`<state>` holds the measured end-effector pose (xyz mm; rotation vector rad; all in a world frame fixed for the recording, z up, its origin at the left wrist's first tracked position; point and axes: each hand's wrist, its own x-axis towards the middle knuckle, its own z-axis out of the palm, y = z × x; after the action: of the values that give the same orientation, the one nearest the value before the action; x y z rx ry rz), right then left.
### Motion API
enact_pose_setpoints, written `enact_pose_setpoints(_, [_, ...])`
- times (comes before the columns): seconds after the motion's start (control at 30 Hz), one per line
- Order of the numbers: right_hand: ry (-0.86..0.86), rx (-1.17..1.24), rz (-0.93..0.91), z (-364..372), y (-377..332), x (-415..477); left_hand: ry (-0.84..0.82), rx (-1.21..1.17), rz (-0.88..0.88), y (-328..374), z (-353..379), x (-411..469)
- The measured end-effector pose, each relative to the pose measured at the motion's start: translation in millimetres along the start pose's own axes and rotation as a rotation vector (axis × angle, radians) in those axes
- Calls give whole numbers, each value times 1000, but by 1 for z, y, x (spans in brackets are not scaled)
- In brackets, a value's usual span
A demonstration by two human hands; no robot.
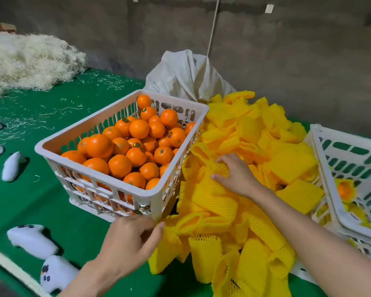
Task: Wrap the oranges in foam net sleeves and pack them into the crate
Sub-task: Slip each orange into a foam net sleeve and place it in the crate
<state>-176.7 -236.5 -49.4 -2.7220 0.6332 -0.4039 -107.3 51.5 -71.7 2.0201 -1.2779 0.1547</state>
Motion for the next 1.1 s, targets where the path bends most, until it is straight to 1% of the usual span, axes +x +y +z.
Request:
enact_pose_setpoints(0.03, [-2,3,-1,0,0,0,-31,-39,97,12,2,6])
enact_pose_setpoints(0.1, [-4,22,-4,0,1,0,-41,-136,194,34,8,27])
enact_pose_setpoints(0.2, [-39,39,14,-2,3,-1,-41,-225,184,59,21,68])
enact_pose_setpoints(0.3, [-165,-16,13,-1,7,-4,-59,-219,138,70,36,105])
enact_pose_setpoints(0.33, [-172,-26,12,-1,10,-6,-78,-213,117,70,42,116])
enact_pose_setpoints(0.4, [-84,8,24,-2,14,-12,-148,-165,64,65,52,134])
enact_pose_setpoints(0.47, [64,129,33,-7,18,-17,-263,-107,23,58,60,149])
enact_pose_setpoints(0.5, [135,200,34,-12,20,-18,-327,-133,5,55,62,156])
enact_pose_setpoints(0.57, [286,303,21,-25,20,-20,-424,-327,-41,54,65,167])
enact_pose_setpoints(0.63, [380,400,41,-37,18,-21,-411,-469,-55,57,65,177])
enact_pose_setpoints(0.77, [402,572,118,-50,14,-19,-272,-549,-45,64,66,194])
enact_pose_setpoints(0.83, [430,549,141,-53,12,-22,-261,-471,-6,65,64,200])
enact_pose_setpoints(0.87, [457,499,102,-55,11,-23,-274,-430,16,64,63,202])
enact_pose_setpoints(0.93, [468,279,-62,-59,6,-22,-306,-406,48,60,58,205])
enact_pose_setpoints(0.97, [444,176,-119,-60,4,-21,-326,-439,56,59,57,206])
enact_pose_setpoints(1.0, [412,109,-135,-58,2,-20,-343,-497,54,59,55,206])
enact_pose_setpoints(1.03, [392,92,-126,-56,-4,-16,-350,-558,51,57,51,206])
enact_pose_setpoints(1.1, [423,97,-110,-54,-12,-9,-344,-611,63,51,42,207])
